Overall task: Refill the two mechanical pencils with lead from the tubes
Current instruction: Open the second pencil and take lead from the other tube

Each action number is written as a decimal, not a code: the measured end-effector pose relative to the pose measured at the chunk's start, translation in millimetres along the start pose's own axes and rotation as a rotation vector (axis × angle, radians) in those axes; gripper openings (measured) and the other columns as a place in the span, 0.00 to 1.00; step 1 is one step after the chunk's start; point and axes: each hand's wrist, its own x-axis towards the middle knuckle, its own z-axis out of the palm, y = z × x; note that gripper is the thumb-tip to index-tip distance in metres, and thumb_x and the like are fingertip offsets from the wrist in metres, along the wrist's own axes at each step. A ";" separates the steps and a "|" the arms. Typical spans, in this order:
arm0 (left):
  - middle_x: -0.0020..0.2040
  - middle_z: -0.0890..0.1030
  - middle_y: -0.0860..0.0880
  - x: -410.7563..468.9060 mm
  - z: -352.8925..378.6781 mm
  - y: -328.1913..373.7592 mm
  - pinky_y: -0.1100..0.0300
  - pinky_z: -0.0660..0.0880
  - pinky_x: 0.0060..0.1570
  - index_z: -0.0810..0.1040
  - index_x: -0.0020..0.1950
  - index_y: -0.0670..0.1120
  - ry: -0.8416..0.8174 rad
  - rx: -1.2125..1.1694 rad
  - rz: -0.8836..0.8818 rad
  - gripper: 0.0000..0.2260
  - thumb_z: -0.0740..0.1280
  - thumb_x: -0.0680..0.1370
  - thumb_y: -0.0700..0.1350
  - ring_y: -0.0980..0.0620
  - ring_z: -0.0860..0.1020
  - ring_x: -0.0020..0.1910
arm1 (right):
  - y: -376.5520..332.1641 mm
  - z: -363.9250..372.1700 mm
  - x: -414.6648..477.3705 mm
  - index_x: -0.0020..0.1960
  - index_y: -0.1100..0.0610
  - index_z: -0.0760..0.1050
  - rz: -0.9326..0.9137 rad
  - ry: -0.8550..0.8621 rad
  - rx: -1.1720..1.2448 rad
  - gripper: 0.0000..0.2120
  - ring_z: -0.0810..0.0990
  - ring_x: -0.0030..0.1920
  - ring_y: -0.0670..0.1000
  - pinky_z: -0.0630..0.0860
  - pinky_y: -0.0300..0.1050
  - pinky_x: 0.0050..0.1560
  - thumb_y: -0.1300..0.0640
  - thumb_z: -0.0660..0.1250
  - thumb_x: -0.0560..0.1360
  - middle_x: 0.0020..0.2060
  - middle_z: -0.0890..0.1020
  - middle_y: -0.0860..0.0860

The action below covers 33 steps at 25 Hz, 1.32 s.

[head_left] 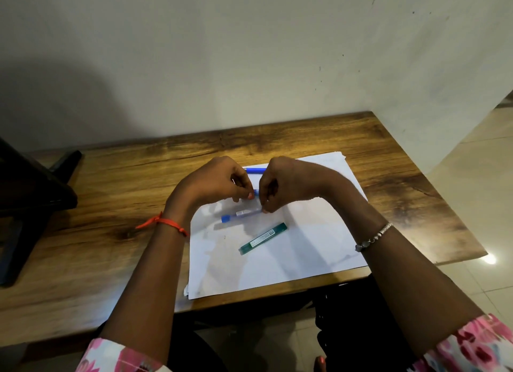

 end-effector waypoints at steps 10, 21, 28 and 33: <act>0.34 0.84 0.46 -6.1 -5.9 10.8 0.65 0.79 0.35 0.81 0.43 0.41 0.230 -1.073 -0.077 0.04 0.67 0.74 0.40 0.53 0.82 0.33 | 22.8 -32.5 -24.0 0.38 0.65 0.81 0.050 0.373 0.576 0.04 0.77 0.25 0.48 0.73 0.35 0.31 0.69 0.75 0.65 0.26 0.81 0.54; 0.29 0.82 0.51 -4.3 5.1 27.5 0.63 0.79 0.32 0.79 0.39 0.42 0.286 -0.813 -0.015 0.05 0.66 0.73 0.35 0.52 0.82 0.29 | 9.8 -24.0 -13.6 0.42 0.66 0.81 0.016 0.447 0.731 0.05 0.78 0.29 0.52 0.76 0.42 0.28 0.63 0.71 0.72 0.33 0.81 0.61; 0.29 0.81 0.52 -3.2 7.1 26.7 0.53 0.82 0.35 0.80 0.42 0.43 0.241 -0.754 -0.004 0.02 0.69 0.72 0.37 0.55 0.81 0.31 | 11.6 -23.9 -11.4 0.41 0.66 0.81 0.005 0.498 0.769 0.04 0.79 0.31 0.56 0.77 0.43 0.33 0.65 0.71 0.71 0.37 0.82 0.67; 0.29 0.82 0.55 -1.6 7.8 27.6 0.63 0.78 0.29 0.80 0.42 0.44 0.228 -0.750 0.011 0.01 0.69 0.73 0.39 0.59 0.78 0.30 | 14.2 -25.2 -12.9 0.38 0.63 0.82 0.021 0.486 0.860 0.03 0.83 0.30 0.52 0.80 0.39 0.36 0.67 0.70 0.70 0.28 0.83 0.55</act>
